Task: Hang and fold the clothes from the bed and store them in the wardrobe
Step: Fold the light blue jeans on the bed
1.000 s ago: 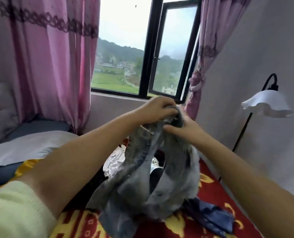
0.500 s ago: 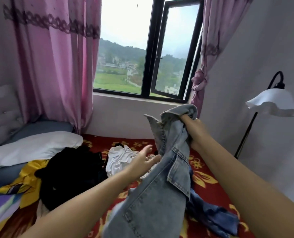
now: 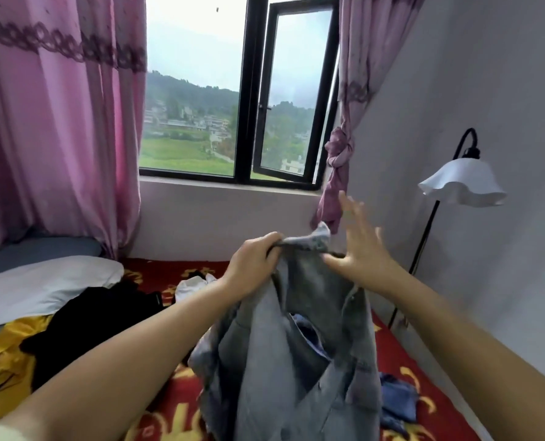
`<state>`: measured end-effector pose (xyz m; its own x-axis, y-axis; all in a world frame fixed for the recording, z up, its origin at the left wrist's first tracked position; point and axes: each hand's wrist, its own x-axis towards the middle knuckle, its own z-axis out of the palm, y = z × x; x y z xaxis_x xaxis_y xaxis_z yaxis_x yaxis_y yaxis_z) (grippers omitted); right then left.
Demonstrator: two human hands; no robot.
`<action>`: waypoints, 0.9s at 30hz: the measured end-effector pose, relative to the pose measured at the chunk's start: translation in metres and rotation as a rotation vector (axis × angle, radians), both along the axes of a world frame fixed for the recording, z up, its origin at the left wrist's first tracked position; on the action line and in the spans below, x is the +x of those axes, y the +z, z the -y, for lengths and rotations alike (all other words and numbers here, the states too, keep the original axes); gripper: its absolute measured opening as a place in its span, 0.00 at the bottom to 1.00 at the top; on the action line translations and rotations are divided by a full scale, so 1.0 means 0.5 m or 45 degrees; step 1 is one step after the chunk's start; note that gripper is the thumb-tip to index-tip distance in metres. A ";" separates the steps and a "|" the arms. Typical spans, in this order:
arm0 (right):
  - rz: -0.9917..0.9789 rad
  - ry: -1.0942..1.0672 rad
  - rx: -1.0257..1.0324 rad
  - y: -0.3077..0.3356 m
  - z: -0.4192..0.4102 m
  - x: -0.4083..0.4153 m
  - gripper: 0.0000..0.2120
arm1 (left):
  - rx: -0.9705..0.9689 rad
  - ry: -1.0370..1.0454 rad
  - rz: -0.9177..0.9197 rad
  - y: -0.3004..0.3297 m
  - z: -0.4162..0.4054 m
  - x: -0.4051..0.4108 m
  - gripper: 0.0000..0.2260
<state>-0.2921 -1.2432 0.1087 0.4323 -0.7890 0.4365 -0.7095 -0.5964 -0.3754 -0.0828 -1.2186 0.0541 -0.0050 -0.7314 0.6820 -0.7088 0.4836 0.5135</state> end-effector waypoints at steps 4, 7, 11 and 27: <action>-0.272 0.162 0.168 0.012 -0.021 0.049 0.35 | -0.192 -0.028 0.358 0.034 -0.006 -0.064 0.09; -0.331 0.077 -0.012 0.031 -0.020 0.051 0.12 | -0.266 0.074 0.175 0.023 -0.014 -0.068 0.07; -0.278 0.031 -0.061 0.082 -0.017 0.056 0.19 | -0.036 0.144 0.147 -0.044 -0.001 -0.039 0.07; -0.595 -0.481 -0.072 0.156 0.059 -0.041 0.08 | 0.152 0.209 0.064 0.052 -0.012 0.101 0.10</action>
<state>-0.3127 -1.2725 0.1866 0.2827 -0.9064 0.3138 -0.9583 -0.2809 0.0519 -0.0325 -1.2127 0.0800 0.0889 -0.8009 0.5922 -0.7994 0.2973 0.5220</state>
